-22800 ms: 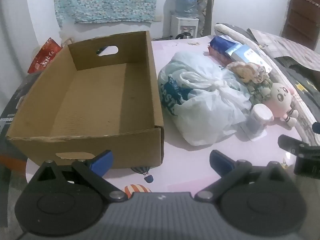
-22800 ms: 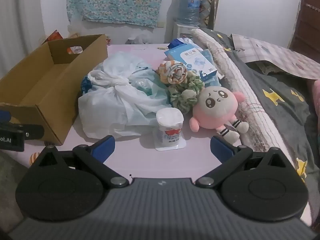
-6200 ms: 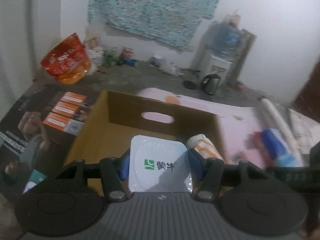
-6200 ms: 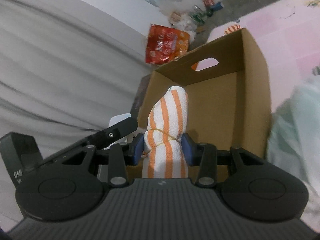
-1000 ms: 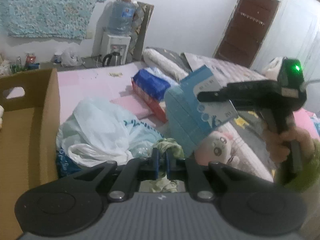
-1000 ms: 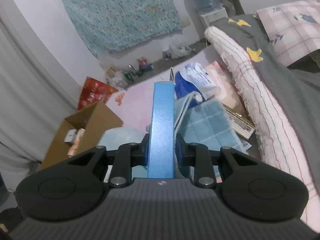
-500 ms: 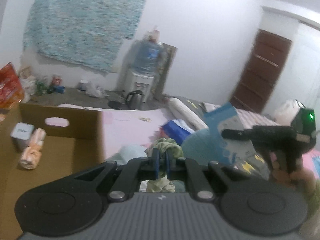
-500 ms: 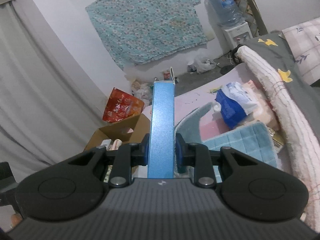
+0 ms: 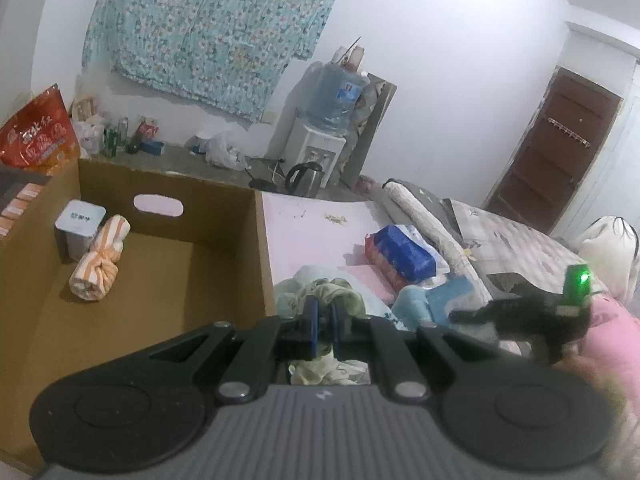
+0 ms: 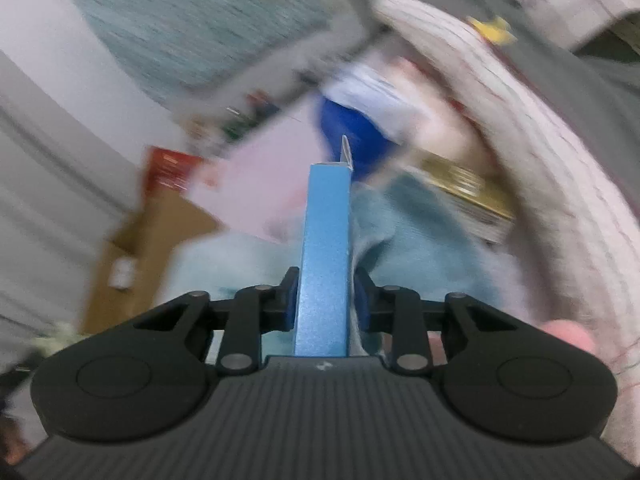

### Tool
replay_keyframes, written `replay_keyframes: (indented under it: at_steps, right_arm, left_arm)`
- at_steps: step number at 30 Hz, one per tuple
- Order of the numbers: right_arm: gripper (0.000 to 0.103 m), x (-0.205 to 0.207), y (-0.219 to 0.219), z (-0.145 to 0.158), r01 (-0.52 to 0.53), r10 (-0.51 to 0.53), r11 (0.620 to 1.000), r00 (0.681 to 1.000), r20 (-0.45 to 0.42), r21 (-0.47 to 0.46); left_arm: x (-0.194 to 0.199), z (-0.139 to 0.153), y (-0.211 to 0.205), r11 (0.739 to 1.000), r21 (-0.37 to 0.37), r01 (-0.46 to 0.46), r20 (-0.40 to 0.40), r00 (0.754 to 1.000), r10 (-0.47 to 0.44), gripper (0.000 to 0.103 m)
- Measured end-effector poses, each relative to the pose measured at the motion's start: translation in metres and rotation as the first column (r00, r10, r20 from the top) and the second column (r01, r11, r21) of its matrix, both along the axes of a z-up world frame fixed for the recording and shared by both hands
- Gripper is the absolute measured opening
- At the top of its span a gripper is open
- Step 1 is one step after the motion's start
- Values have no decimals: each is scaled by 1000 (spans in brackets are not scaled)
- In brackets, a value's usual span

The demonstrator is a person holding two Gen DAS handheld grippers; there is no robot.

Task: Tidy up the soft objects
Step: 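Carry the green cloth with the left tool while the right tool carries the blue box to the cardboard box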

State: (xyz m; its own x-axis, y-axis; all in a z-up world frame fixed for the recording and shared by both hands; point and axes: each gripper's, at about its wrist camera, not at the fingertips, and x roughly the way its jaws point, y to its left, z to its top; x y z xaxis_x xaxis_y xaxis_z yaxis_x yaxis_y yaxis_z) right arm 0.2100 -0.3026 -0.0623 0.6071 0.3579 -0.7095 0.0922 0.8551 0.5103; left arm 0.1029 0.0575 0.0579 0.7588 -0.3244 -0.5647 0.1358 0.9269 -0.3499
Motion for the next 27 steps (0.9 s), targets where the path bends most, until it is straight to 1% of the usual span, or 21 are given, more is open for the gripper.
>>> replay_keyframes:
  at_steps: [1, 3, 5, 6, 7, 8, 10, 13, 14, 16, 17, 18, 19, 20, 23, 24, 25, 26, 27]
  right_arm:
    - [48, 1, -3, -4, 17, -18, 1000, 1000, -14, -23]
    - [56, -5, -7, -4, 40, -40, 998, 999, 6, -51]
    - [71, -10, -1, 4, 36, -32, 994, 999, 37, -105]
    - [82, -11, 4, 10, 24, -18, 990, 999, 50, -138]
    - [86, -14, 11, 14, 14, -2, 982, 998, 63, -188]
    - [86, -15, 18, 16, 3, 15, 972, 997, 72, -235]
    - [89, -14, 36, 17, -34, 62, 938, 996, 70, -345]
    - [89, -9, 56, 16, -65, 102, 879, 993, 52, -472]
    - [89, -11, 66, 15, -79, 124, 853, 991, 52, -517]
    - [89, -12, 85, 11, -104, 167, 794, 985, 51, -599]
    - [89, -13, 96, 9, -119, 195, 756, 980, 48, -644]
    - [89, -12, 107, 5, -134, 219, 710, 975, 36, -692]
    - [89, -12, 114, 1, -137, 227, 674, 974, 27, -726]
    - [88, -13, 119, -2, -134, 229, 645, 973, 23, -752]
    - [87, -13, 127, -6, -119, 229, 577, 973, 19, -808]
    - [81, -14, 127, -6, -118, 235, 561, 972, 21, -819]
    - [73, -15, 127, -5, -119, 241, 553, 970, 21, -825]
    - [69, -18, 126, -2, -120, 240, 562, 971, 23, -818]
    - [59, -20, 123, 2, -113, 233, 580, 972, 31, -807]
  left_arm:
    - [1, -1, 0, 1000, 2, -1, -2, 1000, 1, 7]
    - [2, -4, 1, 1000, 8, -5, -3, 1000, 5, 7]
    - [5, -6, 2, 1000, 13, -9, -7, 1000, 9, 7]
    - [7, -6, 3, 1000, 13, -11, -9, 1000, 11, 7]
    - [8, -7, 3, 1000, 12, -13, -11, 1000, 13, 7]
    - [9, -7, 4, 1000, 10, -14, -12, 1000, 15, 7]
    - [12, -9, 4, 1000, 9, -17, -13, 1000, 17, 7]
    - [13, -11, 5, 1000, 10, -23, -19, 1000, 23, 7]
    - [13, -12, 6, 1000, 11, -25, -22, 999, 26, 7]
    - [12, -12, 7, 999, 15, -33, -25, 999, 34, 7]
    - [12, -12, 9, 999, 17, -36, -27, 999, 37, 7]
    - [12, -12, 10, 999, 18, -38, -28, 999, 39, 7]
    - [12, -12, 12, 999, 20, -42, -29, 999, 43, 7]
    - [11, -12, 12, 999, 21, -45, -30, 999, 46, 7]
    - [9, -12, 16, 999, 19, -51, -33, 998, 52, 7]
    - [8, -12, 16, 998, 20, -52, -33, 998, 53, 7]
    - [7, -12, 16, 998, 20, -53, -33, 998, 53, 7]
    - [7, -12, 17, 999, 19, -51, -32, 998, 52, 7]
    - [7, -12, 16, 999, 18, -51, -32, 998, 52, 7]
